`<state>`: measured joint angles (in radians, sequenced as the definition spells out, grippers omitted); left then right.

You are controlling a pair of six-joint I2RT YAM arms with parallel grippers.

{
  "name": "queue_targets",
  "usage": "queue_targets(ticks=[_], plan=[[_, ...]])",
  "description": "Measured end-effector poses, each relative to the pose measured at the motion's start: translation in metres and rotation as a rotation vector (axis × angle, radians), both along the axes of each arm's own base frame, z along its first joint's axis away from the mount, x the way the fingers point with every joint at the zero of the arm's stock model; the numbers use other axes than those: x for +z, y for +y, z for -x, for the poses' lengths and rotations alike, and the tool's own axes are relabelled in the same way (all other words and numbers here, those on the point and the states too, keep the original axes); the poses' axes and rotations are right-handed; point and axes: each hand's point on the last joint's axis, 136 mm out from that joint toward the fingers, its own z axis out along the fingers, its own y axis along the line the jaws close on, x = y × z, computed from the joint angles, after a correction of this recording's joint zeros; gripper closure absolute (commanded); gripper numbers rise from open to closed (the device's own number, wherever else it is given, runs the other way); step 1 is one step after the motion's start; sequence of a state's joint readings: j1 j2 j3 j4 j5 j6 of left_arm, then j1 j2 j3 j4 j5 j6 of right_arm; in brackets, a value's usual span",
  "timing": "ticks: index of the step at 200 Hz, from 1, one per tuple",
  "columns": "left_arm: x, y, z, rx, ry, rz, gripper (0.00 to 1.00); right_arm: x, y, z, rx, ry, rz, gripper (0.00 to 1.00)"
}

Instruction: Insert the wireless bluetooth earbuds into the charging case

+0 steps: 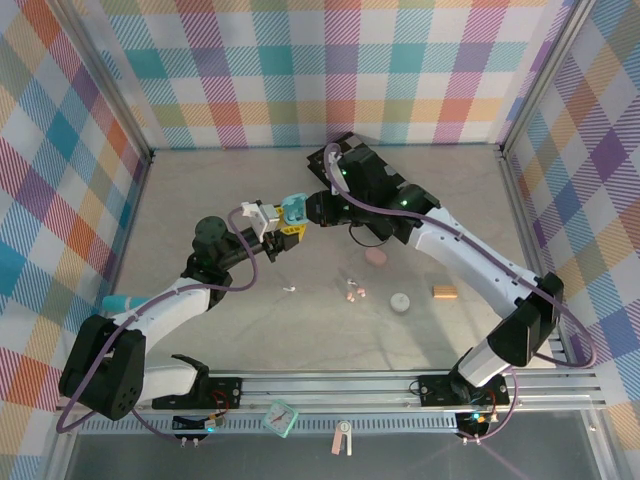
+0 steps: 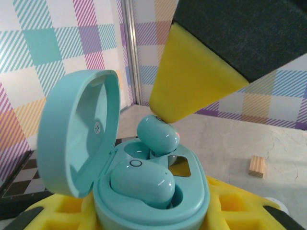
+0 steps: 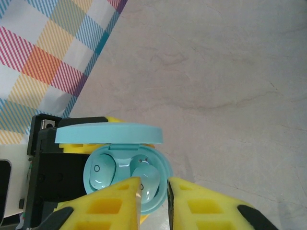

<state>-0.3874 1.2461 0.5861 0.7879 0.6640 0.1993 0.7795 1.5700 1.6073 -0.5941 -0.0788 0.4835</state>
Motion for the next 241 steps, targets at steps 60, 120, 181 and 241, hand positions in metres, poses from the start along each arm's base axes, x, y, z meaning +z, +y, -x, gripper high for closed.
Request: queue_targets(ticks=[60, 120, 181, 241], plan=[[-0.004, -0.001, 0.001, -0.008, 0.018, -0.008, 0.69, -0.004, 0.004, -0.003, 0.018, 0.001, 0.017, 0.86], [-0.004, -0.001, 0.001, -0.008, 0.017, -0.008, 0.69, -0.004, 0.005, -0.005, 0.018, 0.003, 0.035, 0.83], [-0.004, -0.001, 0.001, -0.010, 0.006, -0.014, 0.69, 0.009, -0.009, 0.008, 0.042, -0.078, 0.015, 0.54], [-0.004, -0.004, 0.007, -0.044, -0.036, -0.037, 0.68, 0.041, -0.005, -0.006, 0.020, -0.163, -0.026, 0.30]])
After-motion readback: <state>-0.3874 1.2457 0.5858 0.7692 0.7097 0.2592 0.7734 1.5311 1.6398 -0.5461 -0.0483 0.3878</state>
